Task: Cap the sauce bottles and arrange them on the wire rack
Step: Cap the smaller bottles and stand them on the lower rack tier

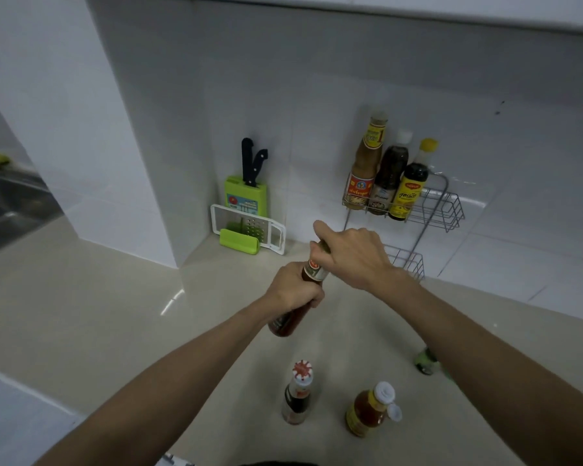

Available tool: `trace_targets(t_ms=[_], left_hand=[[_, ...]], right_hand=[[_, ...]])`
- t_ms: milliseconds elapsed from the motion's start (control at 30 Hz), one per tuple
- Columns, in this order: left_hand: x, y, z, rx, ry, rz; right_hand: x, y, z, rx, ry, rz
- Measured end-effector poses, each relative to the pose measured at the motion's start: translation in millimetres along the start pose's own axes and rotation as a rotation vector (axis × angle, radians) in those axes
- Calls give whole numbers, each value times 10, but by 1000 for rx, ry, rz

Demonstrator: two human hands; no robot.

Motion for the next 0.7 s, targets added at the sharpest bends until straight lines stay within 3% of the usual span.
trace_targets(t_ms=[67, 133, 200, 267, 300, 367, 433, 533, 633, 700], left_hand=[[10, 13, -37, 129, 11, 141], [41, -10, -83, 171, -2, 91], [58, -81, -64, 96, -59, -165], [-30, -161, 40, 23, -123, -440], [-69, -183, 95, 14, -143, -518], [-75, -218, 164, 32, -156, -538], [7, -210, 149, 22, -113, -395], [97, -112, 85, 59, -9, -84], [80, -153, 108, 149, -27, 25], [62, -185, 114, 172, -36, 79]], right_hand=[[-21, -119, 93, 74, -230, 4], [-73, -203, 154, 191, -327, 7], [-118, -172, 114, 233, -156, 33], [-182, -3, -61, 137, 199, 74], [-215, 55, -112, 64, 345, 79], [-224, 115, -110, -22, 444, 90], [-167, 121, -54, 36, 292, 73], [-158, -7, 117, 201, -152, 41], [-265, -211, 297, 358, -502, 29], [-313, -357, 394, 541, -637, -17]])
Point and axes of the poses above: each hand's wrist, its own x-axis towards the middle knuckle, its own y-axis out of the back of the hand, z = x × y, the point moved 7 cm from there along x, towards the middle knuckle
